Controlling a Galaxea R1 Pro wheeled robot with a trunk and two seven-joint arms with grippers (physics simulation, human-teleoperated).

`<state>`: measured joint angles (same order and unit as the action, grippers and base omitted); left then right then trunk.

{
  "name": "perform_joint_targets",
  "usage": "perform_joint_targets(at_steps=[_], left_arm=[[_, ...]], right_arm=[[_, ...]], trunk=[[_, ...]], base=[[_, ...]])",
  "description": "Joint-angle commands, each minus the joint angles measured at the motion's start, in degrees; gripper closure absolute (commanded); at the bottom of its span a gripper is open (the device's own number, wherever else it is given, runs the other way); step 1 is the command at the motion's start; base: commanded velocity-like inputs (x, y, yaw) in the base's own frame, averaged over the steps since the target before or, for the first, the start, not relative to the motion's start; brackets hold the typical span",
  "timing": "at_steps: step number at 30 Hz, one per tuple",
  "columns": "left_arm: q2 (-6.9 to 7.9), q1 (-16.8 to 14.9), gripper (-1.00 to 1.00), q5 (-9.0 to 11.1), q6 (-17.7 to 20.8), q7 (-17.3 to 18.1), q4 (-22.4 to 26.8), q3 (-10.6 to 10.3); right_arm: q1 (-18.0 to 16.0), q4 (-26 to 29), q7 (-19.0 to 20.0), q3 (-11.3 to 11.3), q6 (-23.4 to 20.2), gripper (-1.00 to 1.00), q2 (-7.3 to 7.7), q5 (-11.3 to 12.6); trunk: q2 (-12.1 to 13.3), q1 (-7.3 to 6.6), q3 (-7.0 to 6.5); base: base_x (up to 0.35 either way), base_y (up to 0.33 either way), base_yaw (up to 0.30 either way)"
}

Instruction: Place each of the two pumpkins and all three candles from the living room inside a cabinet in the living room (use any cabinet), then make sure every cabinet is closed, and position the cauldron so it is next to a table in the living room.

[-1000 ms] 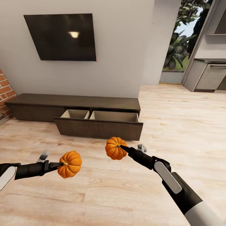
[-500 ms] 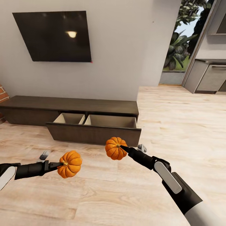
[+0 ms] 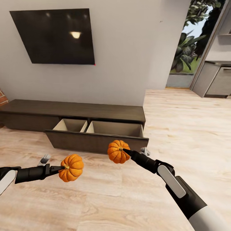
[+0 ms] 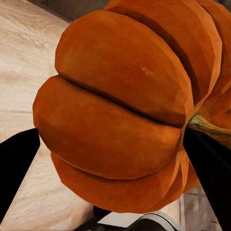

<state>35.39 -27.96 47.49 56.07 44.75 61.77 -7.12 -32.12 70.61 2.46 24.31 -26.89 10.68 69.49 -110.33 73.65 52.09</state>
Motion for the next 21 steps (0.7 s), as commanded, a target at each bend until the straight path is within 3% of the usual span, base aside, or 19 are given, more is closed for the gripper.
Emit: perform_joint_targets(at_steps=[1,8,14,21], left_arm=[[0.03,-0.08,1.00,0.78,0.47,0.08,-0.01,-0.09],[0.03,-0.08,1.00,0.83,0.46,0.08,0.01,-0.09],[0.03,-0.08,1.00,0.84,0.50,0.17,0.12,-0.09],[0.05,-0.08,1.00,1.07,0.68,0.42,0.67,-0.15]], right_arm=[[-0.05,0.05,0.00,0.07,-0.09,1.00,0.04,0.45],[-0.05,0.05,0.00,0.12,-0.09,1.00,-0.01,0.31],[-0.05,0.05,0.00,0.12,-0.09,1.00,0.03,0.45],[-0.05,-1.47,0.00,0.12,-0.01,1.00,-0.03,0.36]], trunk=[[-0.02,0.01,0.04],[-0.02,0.01,0.04],[-0.02,0.01,0.04],[1.98,-1.08,-0.86]], base=[[0.236,0.035,0.104],[0.279,0.047,0.027],[0.268,-0.122,0.001],[0.056,-0.039,0.000]])
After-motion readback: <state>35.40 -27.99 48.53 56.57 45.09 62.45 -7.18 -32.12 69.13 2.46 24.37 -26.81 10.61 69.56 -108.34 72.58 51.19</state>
